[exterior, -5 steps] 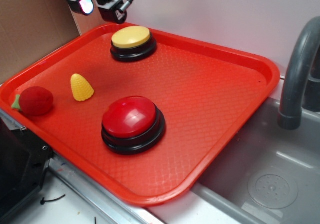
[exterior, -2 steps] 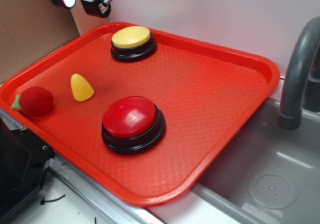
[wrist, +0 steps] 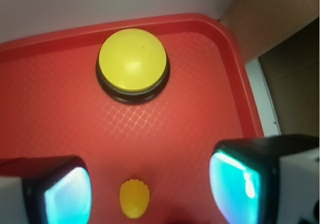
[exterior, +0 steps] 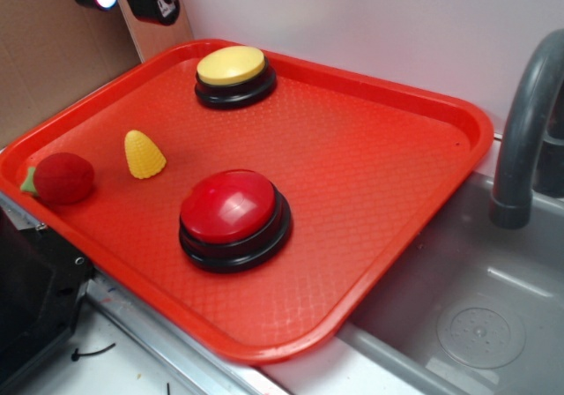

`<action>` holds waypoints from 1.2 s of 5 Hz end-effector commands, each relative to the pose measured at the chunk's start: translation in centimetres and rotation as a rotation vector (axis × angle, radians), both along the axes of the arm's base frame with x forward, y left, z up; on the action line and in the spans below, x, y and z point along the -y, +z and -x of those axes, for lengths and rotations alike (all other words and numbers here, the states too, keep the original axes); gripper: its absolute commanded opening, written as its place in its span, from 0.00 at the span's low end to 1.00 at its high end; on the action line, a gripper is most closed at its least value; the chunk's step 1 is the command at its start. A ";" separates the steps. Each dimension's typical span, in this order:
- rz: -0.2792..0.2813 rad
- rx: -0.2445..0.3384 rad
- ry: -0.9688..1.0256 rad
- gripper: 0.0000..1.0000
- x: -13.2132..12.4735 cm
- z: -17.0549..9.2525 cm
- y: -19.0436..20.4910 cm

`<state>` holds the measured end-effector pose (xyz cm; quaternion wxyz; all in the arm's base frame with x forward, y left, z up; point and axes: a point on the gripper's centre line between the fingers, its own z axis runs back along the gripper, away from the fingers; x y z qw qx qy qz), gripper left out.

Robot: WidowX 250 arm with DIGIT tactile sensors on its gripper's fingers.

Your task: Push the yellow button.

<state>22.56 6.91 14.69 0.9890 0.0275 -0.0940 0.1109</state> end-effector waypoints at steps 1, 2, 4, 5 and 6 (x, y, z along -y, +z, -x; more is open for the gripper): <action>-0.005 0.060 -0.001 1.00 -0.2 0.3 3.1; -0.009 0.054 0.002 1.00 0.0 0.5 3.6; 0.005 0.023 -0.002 1.00 0.7 1.3 4.2; 0.019 0.002 -0.006 1.00 1.0 1.4 4.5; 0.015 0.005 -0.005 1.00 1.2 1.7 4.7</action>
